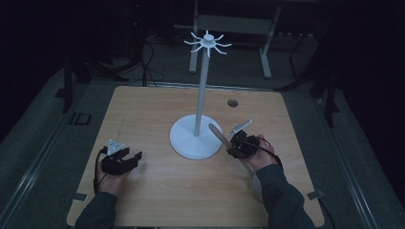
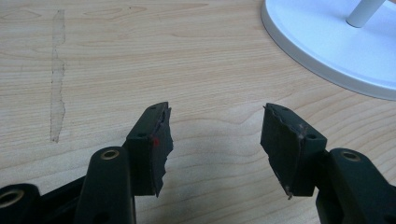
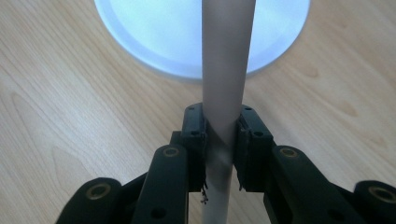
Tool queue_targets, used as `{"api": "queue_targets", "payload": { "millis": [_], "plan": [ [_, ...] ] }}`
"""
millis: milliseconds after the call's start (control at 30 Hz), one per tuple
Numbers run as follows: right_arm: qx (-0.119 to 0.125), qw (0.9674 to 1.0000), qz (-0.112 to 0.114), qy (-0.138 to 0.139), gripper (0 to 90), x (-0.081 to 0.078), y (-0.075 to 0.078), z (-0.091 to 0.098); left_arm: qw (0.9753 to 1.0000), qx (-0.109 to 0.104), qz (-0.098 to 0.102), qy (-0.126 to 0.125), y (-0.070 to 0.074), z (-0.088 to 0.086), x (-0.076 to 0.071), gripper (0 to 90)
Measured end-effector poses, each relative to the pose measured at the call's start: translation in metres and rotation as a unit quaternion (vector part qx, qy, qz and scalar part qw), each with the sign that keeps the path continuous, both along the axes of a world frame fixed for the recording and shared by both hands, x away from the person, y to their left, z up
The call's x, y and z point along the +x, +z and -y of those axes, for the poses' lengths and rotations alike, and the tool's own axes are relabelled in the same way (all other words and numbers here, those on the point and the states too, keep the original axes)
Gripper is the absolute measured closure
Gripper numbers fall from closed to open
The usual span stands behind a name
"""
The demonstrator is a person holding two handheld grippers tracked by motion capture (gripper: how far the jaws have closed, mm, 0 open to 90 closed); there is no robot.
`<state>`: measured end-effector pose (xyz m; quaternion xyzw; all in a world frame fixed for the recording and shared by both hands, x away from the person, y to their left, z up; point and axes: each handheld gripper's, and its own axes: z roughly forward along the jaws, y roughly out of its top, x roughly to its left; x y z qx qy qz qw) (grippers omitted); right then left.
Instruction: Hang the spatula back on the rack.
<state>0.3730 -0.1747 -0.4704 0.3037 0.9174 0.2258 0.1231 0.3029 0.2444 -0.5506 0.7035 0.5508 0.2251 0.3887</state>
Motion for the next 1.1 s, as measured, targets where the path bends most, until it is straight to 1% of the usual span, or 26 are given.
{"api": "queue_targets", "payload": {
  "millis": [167, 367, 600, 700, 833, 1100],
  "plan": [
    [0.019, 0.9995, 0.024, -0.007, 75.7, -0.004, 0.009, 0.004, 1.0000, 0.000, 0.001, 0.000, 0.000, 0.000, 0.000, 42.9],
    [0.045, 0.9976, 0.051, -0.014, 75.7, -0.006, 0.018, 0.009, 1.0000, 0.000, 0.001, 0.000, 0.000, 0.000, 0.000, 43.0],
    [0.070, 0.9948, 0.069, -0.025, 75.7, -0.006, 0.029, 0.012, 1.0000, 0.000, 0.001, 0.001, 0.000, 0.000, 0.000, 42.9],
    [0.081, 0.9930, 0.080, -0.030, 75.7, -0.008, 0.034, 0.013, 1.0000, 0.000, 0.001, 0.000, 0.000, 0.000, 0.000, 42.9],
    [0.097, 0.9898, 0.098, -0.034, 75.7, -0.010, 0.041, 0.014, 1.0000, 0.000, 0.002, 0.000, 0.000, 0.000, 0.000, 42.8],
    [0.132, 0.9820, 0.129, -0.042, 75.7, -0.014, 0.052, 0.016, 1.0000, 0.000, 0.002, 0.001, 0.000, 0.000, 0.000, 42.8]
  ]
}}
